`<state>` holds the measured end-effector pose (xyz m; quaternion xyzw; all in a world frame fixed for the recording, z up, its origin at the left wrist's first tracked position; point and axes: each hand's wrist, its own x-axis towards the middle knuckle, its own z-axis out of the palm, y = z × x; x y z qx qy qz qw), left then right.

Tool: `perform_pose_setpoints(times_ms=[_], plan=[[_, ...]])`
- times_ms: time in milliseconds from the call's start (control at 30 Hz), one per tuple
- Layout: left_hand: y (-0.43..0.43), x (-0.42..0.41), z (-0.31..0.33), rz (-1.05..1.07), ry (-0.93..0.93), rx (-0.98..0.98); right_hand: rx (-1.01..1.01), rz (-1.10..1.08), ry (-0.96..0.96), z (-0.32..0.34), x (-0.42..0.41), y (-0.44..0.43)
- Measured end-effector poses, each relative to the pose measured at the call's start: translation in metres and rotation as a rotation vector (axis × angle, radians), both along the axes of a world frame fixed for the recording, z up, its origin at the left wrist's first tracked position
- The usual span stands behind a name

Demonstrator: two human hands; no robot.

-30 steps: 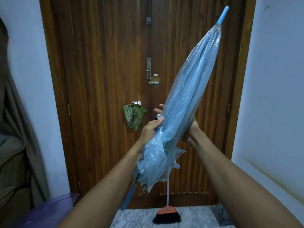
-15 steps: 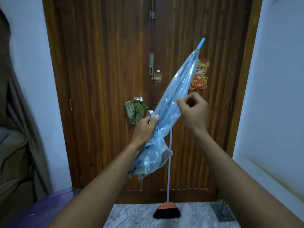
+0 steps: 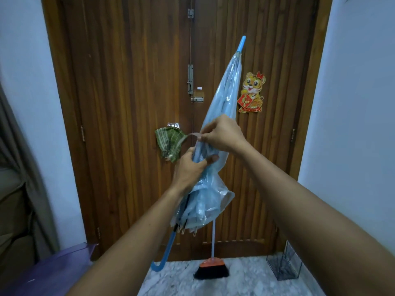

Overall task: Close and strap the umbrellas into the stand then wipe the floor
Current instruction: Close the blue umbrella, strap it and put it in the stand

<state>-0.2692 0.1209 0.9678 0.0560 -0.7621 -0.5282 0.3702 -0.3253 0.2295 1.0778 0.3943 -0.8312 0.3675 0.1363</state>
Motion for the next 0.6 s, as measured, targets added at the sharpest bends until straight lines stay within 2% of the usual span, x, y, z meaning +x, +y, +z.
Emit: perform_pose_setpoints(times_ms=[133, 300, 433, 600], plan=[[-0.008, 0.011, 0.001, -0.184, 0.038, 0.163, -0.478, 0.216, -0.532, -0.006, -0.009, 0.013], [-0.009, 0.013, 0.01, -0.197, 0.136, 0.463, -0.921, 0.382, -0.898, -0.025, -0.029, 0.032], [-0.015, 0.011, 0.017, -0.086, 0.216, 0.644, -1.061, 0.4, -0.979, -0.04, -0.038, 0.044], [-0.021, 0.013, 0.028, 0.033, 0.224, 0.651, -1.104, 0.448, -1.008, -0.061, -0.037, 0.049]])
